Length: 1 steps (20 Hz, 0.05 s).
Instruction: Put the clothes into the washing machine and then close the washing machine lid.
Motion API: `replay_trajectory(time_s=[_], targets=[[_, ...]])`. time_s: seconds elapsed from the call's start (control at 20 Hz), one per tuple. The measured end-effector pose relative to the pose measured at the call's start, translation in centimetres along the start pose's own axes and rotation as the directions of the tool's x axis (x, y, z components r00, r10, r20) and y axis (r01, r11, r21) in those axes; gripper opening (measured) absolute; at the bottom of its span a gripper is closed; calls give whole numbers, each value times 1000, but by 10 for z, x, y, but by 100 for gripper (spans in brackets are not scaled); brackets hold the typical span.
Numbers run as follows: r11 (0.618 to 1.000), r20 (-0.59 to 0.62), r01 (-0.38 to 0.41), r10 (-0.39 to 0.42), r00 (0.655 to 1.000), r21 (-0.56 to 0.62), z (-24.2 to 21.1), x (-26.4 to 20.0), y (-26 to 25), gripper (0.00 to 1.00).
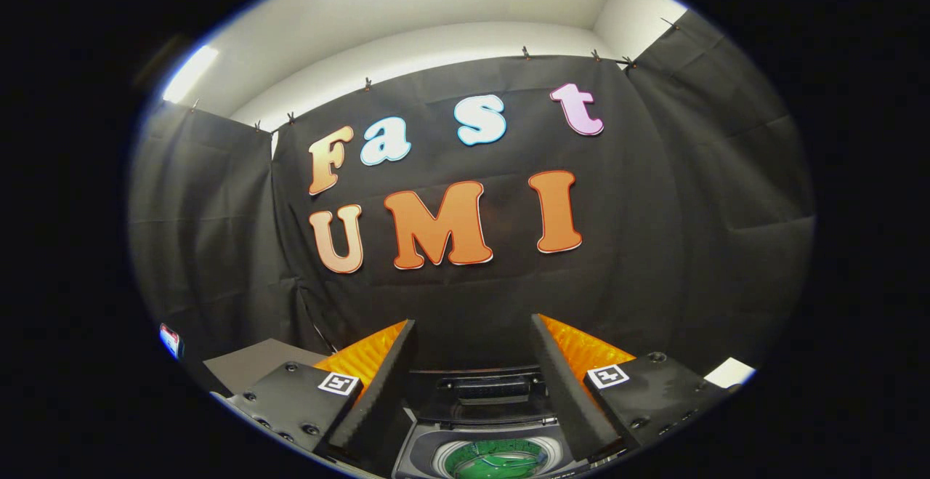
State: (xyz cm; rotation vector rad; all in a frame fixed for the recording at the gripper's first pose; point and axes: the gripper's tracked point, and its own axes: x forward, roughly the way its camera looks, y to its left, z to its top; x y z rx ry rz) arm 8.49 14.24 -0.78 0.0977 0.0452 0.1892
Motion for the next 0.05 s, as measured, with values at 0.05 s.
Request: replay_trajectory(time_s=[0.05], targets=[[1000,-1,0,0,1000,3,-1,0,0,98]])
